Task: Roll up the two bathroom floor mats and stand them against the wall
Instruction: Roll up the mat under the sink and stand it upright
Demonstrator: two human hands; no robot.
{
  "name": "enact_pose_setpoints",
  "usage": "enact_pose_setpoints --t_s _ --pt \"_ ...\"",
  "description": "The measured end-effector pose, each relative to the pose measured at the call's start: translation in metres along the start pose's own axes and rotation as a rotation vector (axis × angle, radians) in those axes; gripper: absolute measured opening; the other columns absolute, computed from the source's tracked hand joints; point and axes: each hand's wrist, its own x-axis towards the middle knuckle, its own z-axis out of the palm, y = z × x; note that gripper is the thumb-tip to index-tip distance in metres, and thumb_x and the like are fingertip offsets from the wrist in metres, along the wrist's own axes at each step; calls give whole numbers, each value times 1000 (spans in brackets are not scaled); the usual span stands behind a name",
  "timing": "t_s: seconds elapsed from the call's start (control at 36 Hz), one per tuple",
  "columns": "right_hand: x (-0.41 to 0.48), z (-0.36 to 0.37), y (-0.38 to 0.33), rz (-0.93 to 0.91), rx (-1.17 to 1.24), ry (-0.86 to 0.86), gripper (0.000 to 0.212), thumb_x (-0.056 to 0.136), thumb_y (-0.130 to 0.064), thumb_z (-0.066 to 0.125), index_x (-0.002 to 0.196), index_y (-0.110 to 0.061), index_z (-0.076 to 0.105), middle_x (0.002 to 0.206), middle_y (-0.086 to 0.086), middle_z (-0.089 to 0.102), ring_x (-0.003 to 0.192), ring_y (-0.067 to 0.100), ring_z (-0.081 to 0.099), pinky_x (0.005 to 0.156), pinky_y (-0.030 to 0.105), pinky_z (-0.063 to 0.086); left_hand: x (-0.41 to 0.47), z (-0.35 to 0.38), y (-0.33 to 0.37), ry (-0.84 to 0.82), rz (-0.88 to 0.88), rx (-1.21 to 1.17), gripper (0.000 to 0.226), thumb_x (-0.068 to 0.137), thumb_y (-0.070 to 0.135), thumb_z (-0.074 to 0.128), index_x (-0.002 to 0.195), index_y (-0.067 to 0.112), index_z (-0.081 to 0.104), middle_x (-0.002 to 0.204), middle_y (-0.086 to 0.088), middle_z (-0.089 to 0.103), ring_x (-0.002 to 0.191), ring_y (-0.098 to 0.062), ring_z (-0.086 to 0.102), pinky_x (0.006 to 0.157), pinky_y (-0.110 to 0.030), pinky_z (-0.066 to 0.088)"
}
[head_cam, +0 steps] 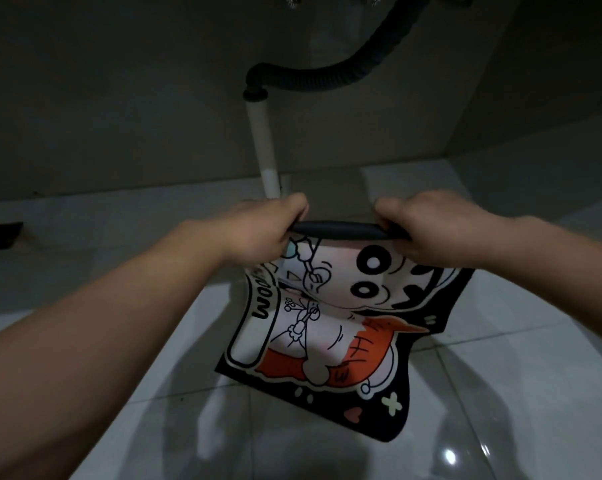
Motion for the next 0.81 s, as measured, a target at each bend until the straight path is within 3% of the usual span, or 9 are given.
enact_pose_setpoints --t_s 0.08,0.17,0.22,0.31,0.36,0.47,0.58,0.69,0.81 --pt "-3 -1 3 -68 -19 49 17 89 -32 53 97 -23 42 69 -8 40 65 22 43 57 31 30 -3 4 -3 -19 23 -66 25 92 25 49 110 33 33 85 3 55 69 -18 52 63 -32 37" --pt "-6 -1 6 -159 -13 64 25 88 -44 52 98 -23 44 75 -12 36 68 16 39 59 28 28 -5 3 0 -37 64 3 39 93 50 40 127 31 32 92 7 56 77 -15 52 71 -29 35" --pt "-7 -1 5 -181 24 43 21 90 -47 41 94 -27 38 85 -10 39 72 15 41 62 28 30 -4 1 1 -62 70 10 33 96 49 32 124 32 37 96 7 55 85 -16 52 73 -31 35" --pt "-6 2 6 -156 77 12 10 92 -39 35 92 -29 36 90 -8 43 74 17 45 63 30 33 0 3 -3 -86 63 11 18 98 41 35 110 31 42 97 4 55 87 -18 54 74 -33 39" --pt "-4 4 6 -135 100 18 7 93 -33 43 92 -29 38 89 -8 45 75 16 46 62 30 33 2 4 -4 -89 31 10 16 96 39 42 108 30 45 92 4 58 82 -18 55 70 -32 38" --pt "-1 4 4 -30 164 -22 24 88 -28 59 103 -25 40 72 -14 40 63 10 42 58 27 29 4 5 -3 -52 27 53 14 91 36 55 99 27 48 84 3 56 77 -20 53 67 -29 36" --pt "2 3 0 16 157 -86 23 81 -25 64 92 -26 44 72 -12 42 61 3 42 49 19 28 7 7 0 -61 42 -21 18 88 20 55 89 26 38 80 -2 53 75 -26 52 66 -32 41" --pt "4 4 -6 68 139 -113 23 86 -22 58 94 -24 37 76 -3 47 67 19 47 52 29 32 6 9 0 -45 44 -14 19 90 22 52 98 29 35 82 -2 55 74 -26 54 66 -33 41" --pt "2 2 -5 21 79 -63 27 88 -32 56 94 -28 30 71 -7 41 63 19 43 53 31 30 4 7 0 -84 47 -45 37 94 46 43 126 30 35 94 6 55 82 -17 53 72 -29 36"
